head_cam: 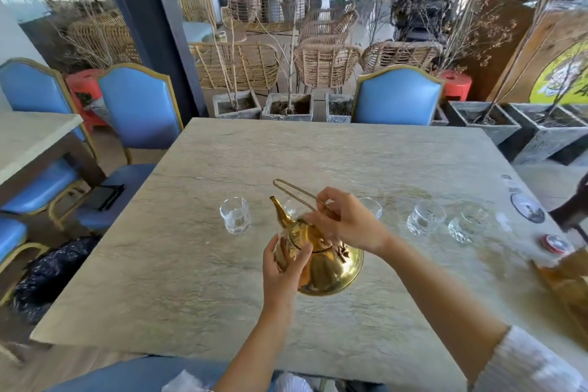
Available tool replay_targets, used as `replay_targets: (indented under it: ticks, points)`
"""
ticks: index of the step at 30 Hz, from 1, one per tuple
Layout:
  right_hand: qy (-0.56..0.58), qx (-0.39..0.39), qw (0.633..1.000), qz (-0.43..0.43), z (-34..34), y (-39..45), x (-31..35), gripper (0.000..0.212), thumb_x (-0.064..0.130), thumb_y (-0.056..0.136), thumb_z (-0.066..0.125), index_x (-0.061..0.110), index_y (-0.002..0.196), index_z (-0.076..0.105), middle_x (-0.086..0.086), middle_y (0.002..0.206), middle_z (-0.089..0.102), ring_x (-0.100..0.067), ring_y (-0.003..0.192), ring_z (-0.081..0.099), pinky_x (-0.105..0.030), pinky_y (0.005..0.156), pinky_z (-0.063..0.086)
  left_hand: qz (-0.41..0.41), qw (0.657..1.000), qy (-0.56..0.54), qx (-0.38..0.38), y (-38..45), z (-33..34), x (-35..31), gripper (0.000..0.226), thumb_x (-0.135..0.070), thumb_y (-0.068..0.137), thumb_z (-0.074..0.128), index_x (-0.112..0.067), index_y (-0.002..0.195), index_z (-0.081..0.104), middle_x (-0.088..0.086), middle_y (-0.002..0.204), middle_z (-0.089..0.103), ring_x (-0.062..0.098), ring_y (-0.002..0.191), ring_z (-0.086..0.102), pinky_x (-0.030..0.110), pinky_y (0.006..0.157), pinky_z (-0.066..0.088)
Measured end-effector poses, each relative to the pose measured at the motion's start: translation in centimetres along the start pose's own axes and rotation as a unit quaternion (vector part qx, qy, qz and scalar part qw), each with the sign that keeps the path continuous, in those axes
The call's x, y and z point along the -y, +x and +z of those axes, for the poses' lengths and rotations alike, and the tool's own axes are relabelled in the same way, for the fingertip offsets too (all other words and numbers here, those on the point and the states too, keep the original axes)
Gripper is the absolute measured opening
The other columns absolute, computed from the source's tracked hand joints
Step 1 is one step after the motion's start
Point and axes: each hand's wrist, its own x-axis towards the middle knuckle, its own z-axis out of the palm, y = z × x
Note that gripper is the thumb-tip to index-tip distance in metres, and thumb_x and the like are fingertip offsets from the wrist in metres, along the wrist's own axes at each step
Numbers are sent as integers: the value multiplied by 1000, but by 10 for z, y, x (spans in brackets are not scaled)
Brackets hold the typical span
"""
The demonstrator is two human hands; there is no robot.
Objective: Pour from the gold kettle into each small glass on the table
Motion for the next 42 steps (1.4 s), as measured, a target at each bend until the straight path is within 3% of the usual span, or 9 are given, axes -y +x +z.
replay_targets:
  ticks: [4, 9, 12, 18, 24, 27, 31, 36, 42]
  points:
    - [-84, -14, 996, 15, -23, -41, -22, 25, 19, 91, 69, 14, 85, 44, 4, 55, 53, -1, 38, 51, -13, 44, 38, -14, 998, 50, 17, -9, 15, 19, 103, -36, 58, 99, -36, 145, 43, 0, 143, 56, 19, 128, 58, 23, 81, 51]
    - [-127, -47, 989, 59, -52, -88, -51, 24, 23, 89, 70, 12, 84, 49, 2, 65, 49, -14, 56, 44, -23, 54, 36, -69, 992, 97, 44, -12, 46, 49, 132, -39, 42, 104, -33, 154, 34, 4, 152, 50, 25, 133, 56, 45, 111, 48]
    - [-109, -87, 987, 85, -64, -117, -68, 29, 22, 91, 68, 24, 76, 43, 7, 63, 45, -10, 54, 41, -16, 50, 37, -129, 980, 126, 77, -13, 69, 74, 121, -47, 40, 104, -17, 141, 45, 4, 141, 61, 24, 122, 65, 45, 109, 51]
    - [-53, -166, 973, 149, -95, -169, -106, 25, 19, 91, 67, 7, 84, 46, 3, 61, 41, -13, 54, 36, -29, 55, 33, -180, 964, 145, 134, -28, 123, 116, 121, -58, 24, 101, -10, 124, 55, 8, 123, 71, 22, 115, 66, 34, 91, 49]
    - [105, -260, 939, 200, -121, -207, -125, 29, 27, 95, 62, 1, 83, 55, 7, 52, 52, -4, 43, 44, -18, 46, 38, -221, 950, 150, 159, -44, 179, 131, 143, -39, 33, 104, -13, 151, 27, 17, 149, 46, 41, 136, 49, 65, 107, 46]
    - [125, -282, 931, 197, -132, -220, -135, 25, 28, 97, 58, 12, 77, 55, 2, 53, 50, -9, 45, 43, -23, 47, 37, -236, 944, 156, 172, -50, 196, 138, 140, -37, 34, 101, -8, 151, 30, 20, 152, 45, 42, 139, 47, 62, 107, 47]
    - [129, -302, 922, 206, -142, -230, -150, 26, 27, 97, 58, 13, 75, 55, 2, 51, 49, -10, 44, 42, -21, 45, 36, -236, 939, 160, 192, -52, 214, 154, 163, -47, 16, 104, -10, 156, 30, 17, 154, 49, 40, 139, 49, 62, 109, 46]
    - [146, -326, 909, 213, -152, -240, -169, 28, 28, 96, 59, 11, 75, 55, 3, 49, 49, -11, 44, 43, -23, 45, 36, -227, 945, 145, 184, -46, 229, 179, 165, -48, 9, 104, -12, 155, 37, 15, 151, 54, 38, 136, 53, 62, 111, 44]
    - [117, -311, 922, 198, -157, -241, -182, 28, 25, 98, 57, 14, 73, 54, 2, 49, 53, -10, 41, 44, -21, 45, 38, -212, 955, 118, 171, -61, 241, 177, 136, -34, 39, 103, -8, 154, 35, 18, 149, 53, 37, 136, 53, 57, 115, 40]
